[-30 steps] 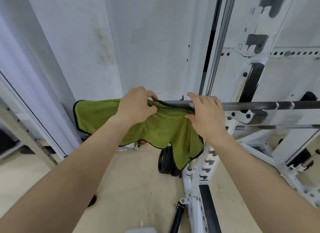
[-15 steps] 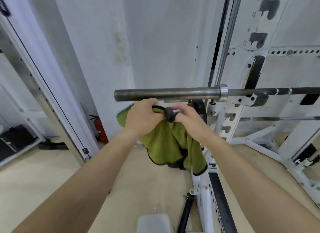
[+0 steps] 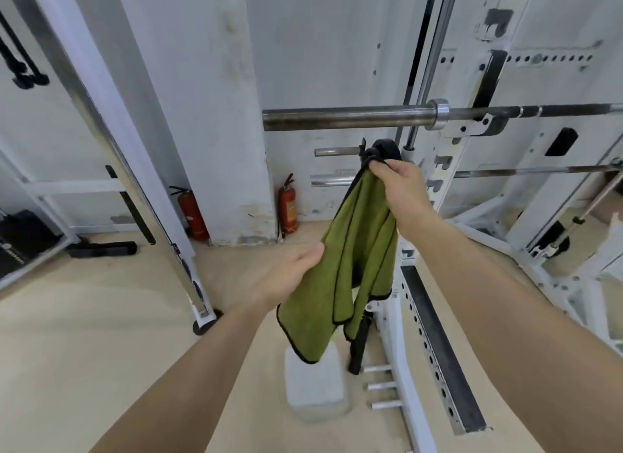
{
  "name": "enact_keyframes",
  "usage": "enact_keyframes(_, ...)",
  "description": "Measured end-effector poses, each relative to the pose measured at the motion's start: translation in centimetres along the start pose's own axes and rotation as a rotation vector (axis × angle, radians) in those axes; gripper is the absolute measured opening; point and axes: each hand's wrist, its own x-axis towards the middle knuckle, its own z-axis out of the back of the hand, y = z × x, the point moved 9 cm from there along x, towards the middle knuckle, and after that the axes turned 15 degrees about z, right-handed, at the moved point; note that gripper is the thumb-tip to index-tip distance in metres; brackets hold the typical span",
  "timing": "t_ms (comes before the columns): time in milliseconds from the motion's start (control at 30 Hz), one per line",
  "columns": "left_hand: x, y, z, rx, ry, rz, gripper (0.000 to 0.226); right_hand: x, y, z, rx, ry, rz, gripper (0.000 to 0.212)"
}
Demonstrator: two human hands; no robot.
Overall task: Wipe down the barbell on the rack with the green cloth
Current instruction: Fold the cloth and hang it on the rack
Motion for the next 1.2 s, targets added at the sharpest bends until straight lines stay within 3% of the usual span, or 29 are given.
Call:
enact_keyframes(133,-0.9,5.2,3.6,0.079,-0.133,0.098,0.064,-1.1,1.1,3.0,0.076,-0.156,-0.090,0.016)
enact_keyframes(233,-1.9,5.3,5.5,0.202,-0.296,-0.031,0.037,-1.2,1.7,4.7,0.105,-0.190,-0.107,0.017)
enact_keyframes(333,-3.8,2.1,7.5,0.130,-0.530,-0.205,0.027,-0.9,1.7,5.6,-0.048,-0.073,-0.106,0.020)
enact_keyframes(433,-5.7,-3.3,6.3,0.181,-0.648,-0.372,0.019,-1.6,1.1,4.7,-0.207,0.208,-0.104,0.018)
enact_keyframes(533,-5.3,-7.9,-0.2,0.155,-0.448,-0.401,0.019,-3.6,0.5,2.5,-0.265,0.463,-0.131,0.023)
enact_keyframes(600,-4.0,-8.7,-4.5,0.066,-0.287,-0.301,0.025,-4.2,-0.2,1.9,-0.267,0.477,-0.132,0.030)
enact_keyframes(667,-3.1,-8.7,-6.5,0.039,-0.271,-0.273,0.022,-4.2,-0.7,2.3,-0.305,0.479,-0.077,0.035)
enact_keyframes(800,-3.4,-8.7,-5.5,-0.114,-0.298,-0.256,0.014,-6.9,-2.6,3.9,-0.146,0.598,-0.075,0.008)
enact_keyframes(867,-3.6,-9.1,-4.8,-0.118,-0.291,-0.242,0.016,-9.0,-5.1,4.2,-0.154,0.677,-0.082,0.007)
enact_keyframes(933,-3.8,-9.6,-4.8,-0.119,-0.269,-0.229,0.013,-10.9,-7.7,4.2,-0.190,0.711,-0.076,0.020)
enact_keyframes(1067,-4.2,-10.3,-4.6,-0.091,-0.239,-0.207,0.013,-13.3,-11.3,4.1,-0.143,0.643,-0.178,0.033)
enact_keyframes(1200,-4.5,-10.3,-3.8,-0.062,-0.256,-0.180,0.019,-13.7,-13.7,4.2,-0.051,0.475,-0.325,0.025)
